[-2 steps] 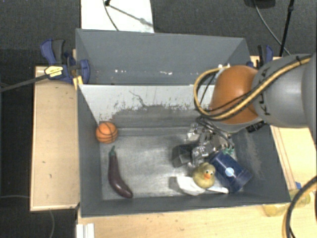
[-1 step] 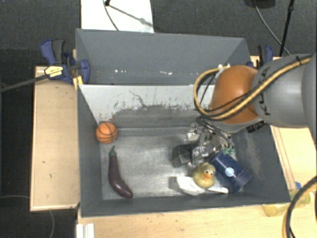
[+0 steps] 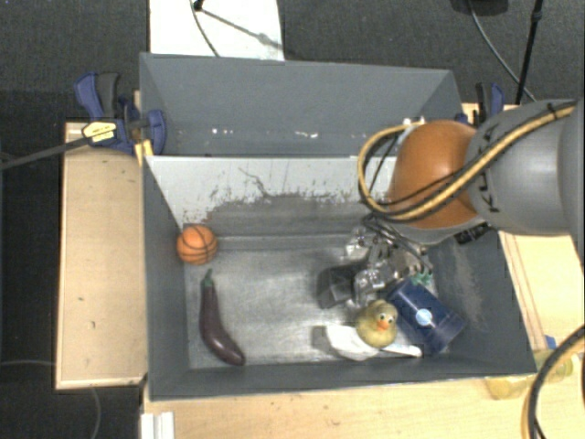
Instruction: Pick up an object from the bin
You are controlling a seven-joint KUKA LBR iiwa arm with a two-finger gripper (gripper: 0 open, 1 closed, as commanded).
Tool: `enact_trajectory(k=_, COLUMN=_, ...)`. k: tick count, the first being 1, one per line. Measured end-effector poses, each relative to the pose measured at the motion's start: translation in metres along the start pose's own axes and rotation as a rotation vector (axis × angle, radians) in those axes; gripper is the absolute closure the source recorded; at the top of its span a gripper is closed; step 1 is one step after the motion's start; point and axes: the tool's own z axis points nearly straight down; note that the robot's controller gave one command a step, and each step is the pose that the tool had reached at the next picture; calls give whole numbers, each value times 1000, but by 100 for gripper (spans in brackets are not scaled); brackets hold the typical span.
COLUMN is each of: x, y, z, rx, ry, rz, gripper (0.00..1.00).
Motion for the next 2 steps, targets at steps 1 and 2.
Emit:
enact_trajectory(k=1, x=0, y=1, z=-8, rx=-1, ry=-3, rz=0, gripper=100)
enact_trajectory(k=2, x=2, y=1, z=-27, rx=0, ry=-1, rz=0, gripper=100)
